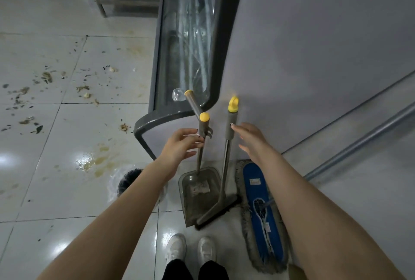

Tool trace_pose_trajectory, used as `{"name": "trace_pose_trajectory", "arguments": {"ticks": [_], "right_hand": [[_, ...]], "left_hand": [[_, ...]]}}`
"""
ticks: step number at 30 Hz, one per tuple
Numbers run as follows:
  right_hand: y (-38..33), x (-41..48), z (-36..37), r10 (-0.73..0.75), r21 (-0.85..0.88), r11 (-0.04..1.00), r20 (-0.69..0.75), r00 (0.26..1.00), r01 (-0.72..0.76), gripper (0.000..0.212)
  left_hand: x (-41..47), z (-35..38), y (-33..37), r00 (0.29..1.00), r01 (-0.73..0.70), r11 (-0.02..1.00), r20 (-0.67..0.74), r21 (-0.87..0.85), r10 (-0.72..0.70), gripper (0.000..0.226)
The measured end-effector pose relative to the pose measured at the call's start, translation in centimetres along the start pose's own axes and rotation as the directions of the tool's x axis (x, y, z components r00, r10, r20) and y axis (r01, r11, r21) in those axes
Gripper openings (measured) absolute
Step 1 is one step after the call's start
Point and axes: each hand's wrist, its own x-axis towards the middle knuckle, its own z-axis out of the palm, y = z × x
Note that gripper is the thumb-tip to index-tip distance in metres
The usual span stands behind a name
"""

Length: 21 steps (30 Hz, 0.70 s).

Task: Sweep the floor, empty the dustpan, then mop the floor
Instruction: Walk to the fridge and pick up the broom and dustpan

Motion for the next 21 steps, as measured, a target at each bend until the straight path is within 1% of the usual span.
{"name": "trace_pose_trajectory", "arguments": {"ticks": [3,6,8,10,13,17,19,21], "right_hand": [[-0.3,1.7,0.7,-0.036,-0.039,0.999,-0.05,0.998,0.034,0.051],[-0.1,3.0,1.6,-0.088,-0.11,0.991,-0.055,0.995,0.081,0.038],[0.1,3.9,2.0,-0.108,-0.131,0.987,-0.067,0.992,0.099,0.035],[0.3,4.6,2.2,-0.129,-0.128,0.985,-0.092,0.987,0.117,0.032],[0.6,4.9,2.4,-0.157,-0.105,0.984,-0.089,0.984,0.147,0.023],[0.7,5.2,2.5,-0.153,-0.094,0.985,-0.096,0.984,0.144,0.024],[1.0,5.2,2.5,-0.144,-0.077,0.988,-0.087,0.986,0.137,0.016],[1.3,4.9,2.2,-0.137,-0.072,0.989,-0.068,0.988,0.132,0.013]], "left_hand": [[1.4,-0.4,-0.3,1.0,0.004,1.0,0.01,0.006,-0.004,0.025],[2.2,-0.9,-0.7,0.999,0.017,1.0,0.033,0.017,-0.018,0.023],[2.7,-1.2,-0.9,0.998,0.032,0.999,0.045,0.023,-0.033,0.023],[3.0,-1.6,-0.9,0.998,0.036,0.999,0.052,0.023,-0.037,0.023],[3.4,-1.9,-0.7,0.998,0.021,0.999,0.062,0.027,-0.022,0.022],[3.9,-2.3,0.1,0.998,-0.006,1.0,0.057,0.023,0.005,0.016],[4.1,-2.5,0.5,0.997,-0.025,0.999,0.067,0.029,0.023,0.012],[4.3,-2.5,0.9,0.996,-0.04,0.998,0.079,0.046,0.036,0.011]]}}
